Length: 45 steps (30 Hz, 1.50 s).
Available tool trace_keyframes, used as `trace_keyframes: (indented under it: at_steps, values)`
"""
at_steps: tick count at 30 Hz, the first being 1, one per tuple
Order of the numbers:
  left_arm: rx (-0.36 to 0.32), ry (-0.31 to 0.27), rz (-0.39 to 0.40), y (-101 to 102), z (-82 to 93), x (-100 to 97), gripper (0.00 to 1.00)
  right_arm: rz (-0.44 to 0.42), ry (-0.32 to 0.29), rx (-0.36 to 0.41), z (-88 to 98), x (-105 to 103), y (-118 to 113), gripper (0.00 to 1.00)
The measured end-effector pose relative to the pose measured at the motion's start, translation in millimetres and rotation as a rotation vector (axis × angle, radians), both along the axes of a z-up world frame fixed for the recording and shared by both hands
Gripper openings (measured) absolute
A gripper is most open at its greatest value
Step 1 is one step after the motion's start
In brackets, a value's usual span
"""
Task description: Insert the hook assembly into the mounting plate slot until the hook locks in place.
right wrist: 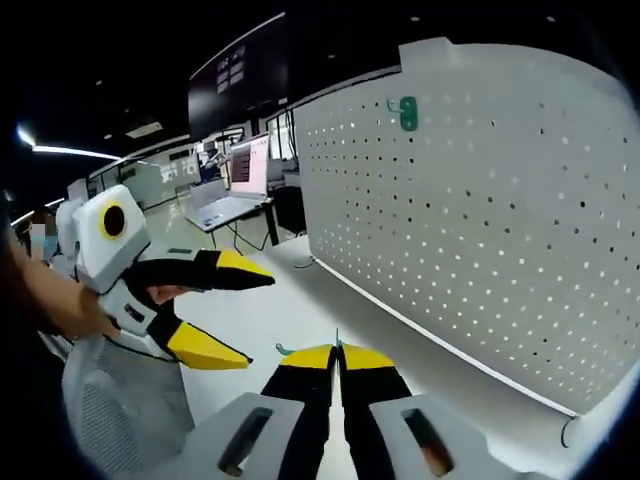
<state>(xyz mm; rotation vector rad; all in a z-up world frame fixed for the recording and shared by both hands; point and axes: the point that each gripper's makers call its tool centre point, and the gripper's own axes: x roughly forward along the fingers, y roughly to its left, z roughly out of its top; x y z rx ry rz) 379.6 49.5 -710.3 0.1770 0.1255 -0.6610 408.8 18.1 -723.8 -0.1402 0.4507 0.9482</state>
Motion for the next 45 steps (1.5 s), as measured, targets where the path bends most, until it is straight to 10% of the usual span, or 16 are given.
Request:
trace_keyframes:
  at_steps: [28,45]
  values:
    - [0.126,-0.066,-0.09,-27.0,-9.0,9.6,0.06,-0.004,0.101,0.071,8.1,-12.4,5.7,0.0]
    - [0.129,-0.059,-0.082,-25.7,-11.5,10.2,0.05,-0.01,0.13,0.099,10.2,-13.0,5.3,0.0]
